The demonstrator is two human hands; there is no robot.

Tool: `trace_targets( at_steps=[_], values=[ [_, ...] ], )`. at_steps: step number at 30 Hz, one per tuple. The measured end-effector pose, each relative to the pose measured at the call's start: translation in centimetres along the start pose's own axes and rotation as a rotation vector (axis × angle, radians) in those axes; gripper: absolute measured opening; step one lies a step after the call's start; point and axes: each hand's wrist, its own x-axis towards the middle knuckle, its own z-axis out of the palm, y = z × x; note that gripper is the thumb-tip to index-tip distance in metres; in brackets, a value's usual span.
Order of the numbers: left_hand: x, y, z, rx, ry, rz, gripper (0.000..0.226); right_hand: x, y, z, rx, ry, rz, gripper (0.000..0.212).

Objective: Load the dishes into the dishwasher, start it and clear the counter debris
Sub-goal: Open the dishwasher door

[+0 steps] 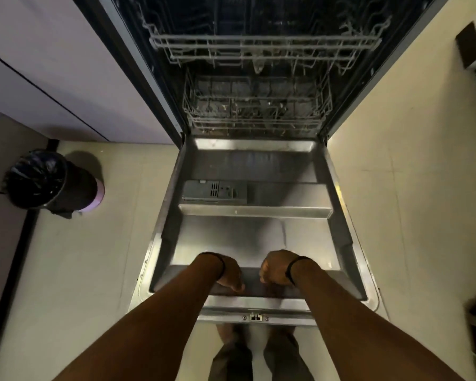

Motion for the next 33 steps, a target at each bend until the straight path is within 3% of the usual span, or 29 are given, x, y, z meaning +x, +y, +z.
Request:
trace_targets(
  at_steps=[6,13,21,33],
  values=[
    [6.3,-0.5,6.6,-0.118,0.058,-0.033,0.066,4.9,2.1,6.8,-0.096,-0.085,-0.025,0.038],
    [12.9,-1.7,11.3,-0.093,0.094,-0.107,0.079,10.1,3.7,11.2,-0.066,-0.124,0.01,0.054],
    [17.9,-2.3,14.0,-0.118,0.092,-0.131,0.075,14.0,5.9,16.8,-0.036,-0.103,0.026,0.073],
    [20.7,-2.4,15.6,-0.107,0.045,-0.161,0.077,17.5,7.0,19.4,-0.027,-0.128,0.022,0.073]
  ],
)
